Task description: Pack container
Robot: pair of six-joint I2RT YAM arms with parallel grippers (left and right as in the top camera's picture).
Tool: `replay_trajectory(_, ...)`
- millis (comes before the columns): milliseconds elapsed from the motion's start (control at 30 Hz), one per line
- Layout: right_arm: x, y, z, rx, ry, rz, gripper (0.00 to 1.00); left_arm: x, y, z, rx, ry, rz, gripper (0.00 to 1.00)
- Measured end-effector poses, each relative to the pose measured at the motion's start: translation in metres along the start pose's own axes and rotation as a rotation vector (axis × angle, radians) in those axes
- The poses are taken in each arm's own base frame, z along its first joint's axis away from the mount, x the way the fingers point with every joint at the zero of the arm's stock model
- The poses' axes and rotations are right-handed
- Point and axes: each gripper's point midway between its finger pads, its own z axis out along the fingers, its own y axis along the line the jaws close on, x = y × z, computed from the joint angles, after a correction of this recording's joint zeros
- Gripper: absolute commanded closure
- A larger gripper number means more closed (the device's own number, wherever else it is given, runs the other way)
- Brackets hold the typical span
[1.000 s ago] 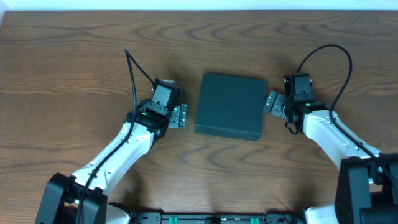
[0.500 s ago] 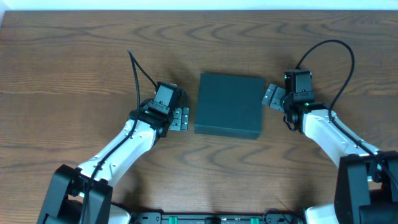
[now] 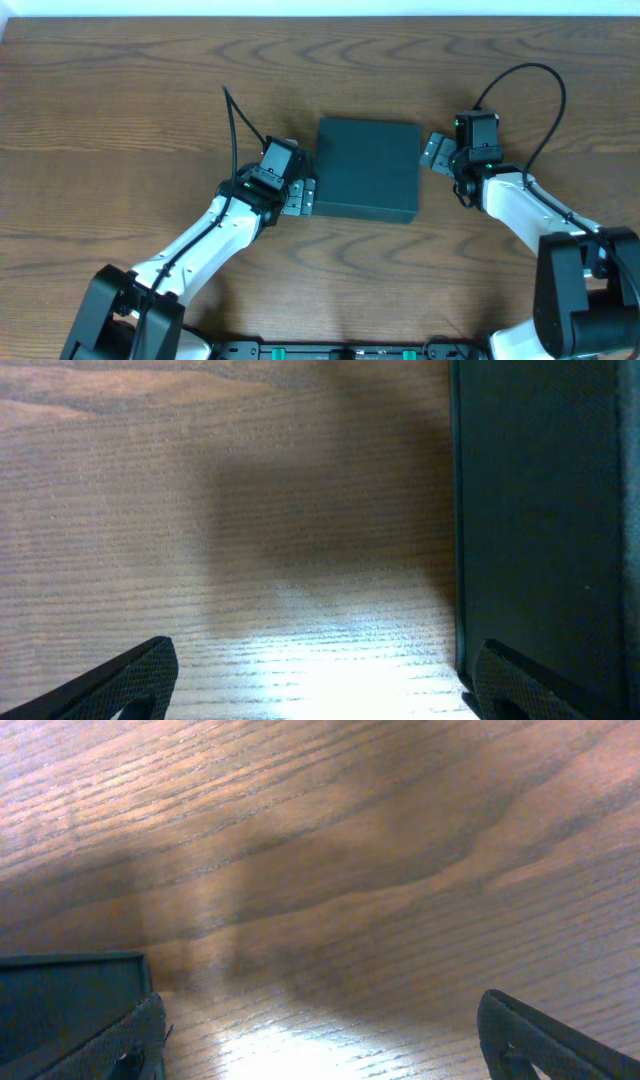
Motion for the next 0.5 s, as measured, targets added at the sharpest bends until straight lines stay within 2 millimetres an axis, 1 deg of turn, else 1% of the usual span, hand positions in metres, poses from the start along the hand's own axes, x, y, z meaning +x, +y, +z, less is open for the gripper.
replay_trajectory(300, -0.010, 0.006, 0.003, -0.024, -0.045, 0.007, 0.01, 0.011, -0.003, -0.001, -0.005, 0.037, -0.021, 0.05)
replay_trajectory(500, -0.015, 0.010, 0.003, -0.044, -0.064, 0.011, 0.01, 0.016, -0.012, -0.002, 0.000, 0.046, -0.005, 0.04)
